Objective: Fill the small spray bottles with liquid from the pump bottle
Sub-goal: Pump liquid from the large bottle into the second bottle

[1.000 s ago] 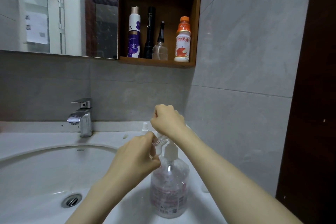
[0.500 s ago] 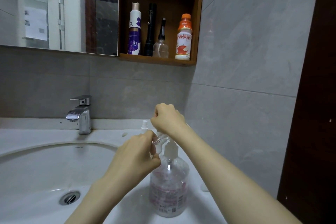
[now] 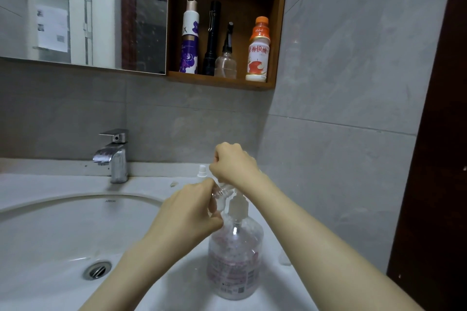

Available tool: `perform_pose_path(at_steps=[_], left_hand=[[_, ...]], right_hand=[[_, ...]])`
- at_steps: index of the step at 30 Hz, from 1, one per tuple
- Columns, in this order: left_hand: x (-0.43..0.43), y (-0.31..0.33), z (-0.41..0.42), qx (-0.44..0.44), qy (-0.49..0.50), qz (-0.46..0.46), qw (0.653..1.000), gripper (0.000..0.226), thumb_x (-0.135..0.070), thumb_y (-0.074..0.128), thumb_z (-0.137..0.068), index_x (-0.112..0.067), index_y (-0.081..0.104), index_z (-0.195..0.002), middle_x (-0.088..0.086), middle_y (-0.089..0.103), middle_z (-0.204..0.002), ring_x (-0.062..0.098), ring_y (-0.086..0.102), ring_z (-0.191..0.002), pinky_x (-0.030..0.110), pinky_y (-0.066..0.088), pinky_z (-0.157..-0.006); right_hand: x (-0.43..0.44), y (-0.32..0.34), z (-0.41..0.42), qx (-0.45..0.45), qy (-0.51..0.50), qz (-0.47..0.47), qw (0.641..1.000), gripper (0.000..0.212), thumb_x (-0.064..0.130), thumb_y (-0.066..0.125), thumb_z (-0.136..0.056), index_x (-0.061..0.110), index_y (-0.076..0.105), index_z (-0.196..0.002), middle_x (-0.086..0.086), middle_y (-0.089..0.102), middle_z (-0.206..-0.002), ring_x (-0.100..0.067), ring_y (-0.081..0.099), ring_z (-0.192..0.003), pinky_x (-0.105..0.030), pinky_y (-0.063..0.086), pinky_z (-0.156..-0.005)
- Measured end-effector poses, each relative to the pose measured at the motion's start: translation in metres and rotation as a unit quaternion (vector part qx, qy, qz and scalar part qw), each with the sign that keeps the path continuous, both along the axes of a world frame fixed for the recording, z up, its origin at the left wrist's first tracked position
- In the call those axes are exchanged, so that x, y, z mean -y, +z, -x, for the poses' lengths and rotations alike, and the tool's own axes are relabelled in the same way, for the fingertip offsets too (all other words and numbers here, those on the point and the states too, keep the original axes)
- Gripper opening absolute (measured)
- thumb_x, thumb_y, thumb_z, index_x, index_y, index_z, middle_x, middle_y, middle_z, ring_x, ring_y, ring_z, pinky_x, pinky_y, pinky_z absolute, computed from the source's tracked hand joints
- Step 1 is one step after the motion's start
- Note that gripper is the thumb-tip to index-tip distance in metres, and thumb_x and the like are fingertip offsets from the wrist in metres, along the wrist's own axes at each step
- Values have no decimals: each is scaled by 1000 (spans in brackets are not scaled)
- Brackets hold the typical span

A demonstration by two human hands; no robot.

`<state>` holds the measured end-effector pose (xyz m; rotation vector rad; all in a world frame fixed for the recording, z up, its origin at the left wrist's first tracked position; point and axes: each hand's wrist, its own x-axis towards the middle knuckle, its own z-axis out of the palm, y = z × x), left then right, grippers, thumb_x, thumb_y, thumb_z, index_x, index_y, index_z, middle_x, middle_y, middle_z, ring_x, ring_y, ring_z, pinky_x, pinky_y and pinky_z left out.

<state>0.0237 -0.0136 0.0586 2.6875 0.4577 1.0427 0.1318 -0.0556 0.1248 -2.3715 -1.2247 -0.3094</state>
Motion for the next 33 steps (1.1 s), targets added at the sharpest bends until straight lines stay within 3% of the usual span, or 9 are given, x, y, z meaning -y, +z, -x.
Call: perform_pose_path(at_steps=[7,13,33], left_hand=[[1,0,2,-2,-3,5,1000,27,-17,57,-74,-28,33,-68,-13,48,-63,15,51,-70,26,30,-53],[1,0,2,12,-6,1,1000,29,-16,56,-75,-29,31,-67,-13,47,-61,12,48,-67,25,28,-51],[5,3,4,-4,10,-8,1000,27,-17,55,-76,-29,32,-70,-13,46,-61,5,43,-60,20,22,-48]], right_hand=[[1,-1,0,-4,-1,-5,1000,25,8,44,-83,8,56,-105,-13,55,-113,-35,54,-100,-32,38,-74],[0,0,0,-3,0,-11,1000,22,7,44,-82,9,56,-101,-11,56,-107,-30,48,-85,-31,38,-71],[2,1,1,2,5,-7,1000,26,10,45,-85,8,55,-108,-14,53,-115,-35,53,-104,-33,36,-76]])
